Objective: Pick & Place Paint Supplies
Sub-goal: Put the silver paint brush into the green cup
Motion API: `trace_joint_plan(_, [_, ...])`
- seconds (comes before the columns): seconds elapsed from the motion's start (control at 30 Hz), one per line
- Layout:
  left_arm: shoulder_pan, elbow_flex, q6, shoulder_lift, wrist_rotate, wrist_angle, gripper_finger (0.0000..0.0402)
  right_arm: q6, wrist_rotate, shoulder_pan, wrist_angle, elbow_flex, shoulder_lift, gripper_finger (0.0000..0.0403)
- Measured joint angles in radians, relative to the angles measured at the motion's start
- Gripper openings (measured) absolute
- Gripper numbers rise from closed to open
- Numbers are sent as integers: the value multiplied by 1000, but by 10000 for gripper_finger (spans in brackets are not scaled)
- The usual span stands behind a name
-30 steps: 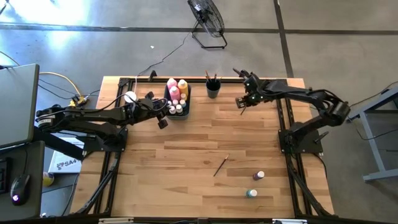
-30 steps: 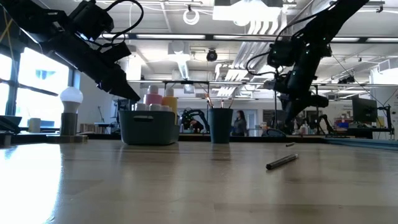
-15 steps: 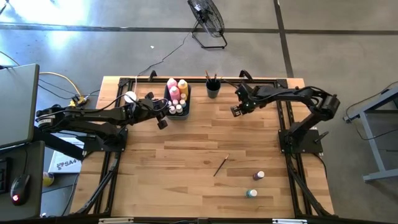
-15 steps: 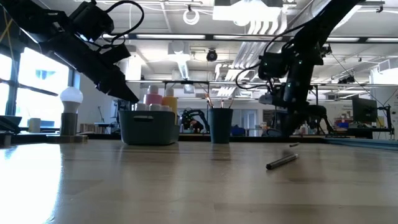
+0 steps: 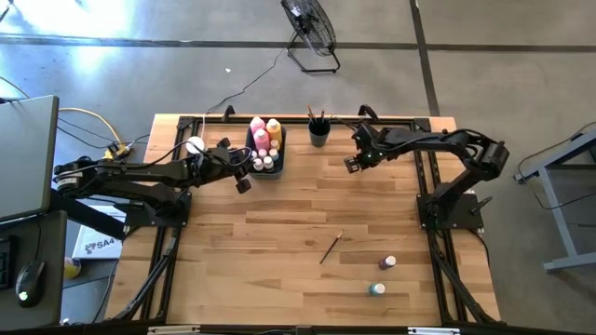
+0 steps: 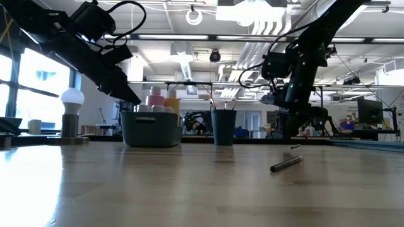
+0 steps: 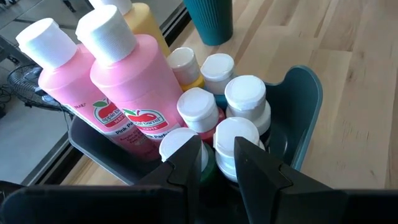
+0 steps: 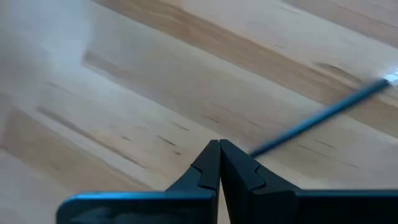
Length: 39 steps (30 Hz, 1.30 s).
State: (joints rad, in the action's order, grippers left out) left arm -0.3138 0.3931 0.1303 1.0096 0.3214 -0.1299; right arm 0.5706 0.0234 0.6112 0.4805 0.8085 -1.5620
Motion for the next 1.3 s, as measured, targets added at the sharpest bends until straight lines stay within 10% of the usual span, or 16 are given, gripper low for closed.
trace_joint_plan(1.3, [0, 0, -6, 0, 0, 6, 90, -25, -76, -54, 50, -4, -77, 2])
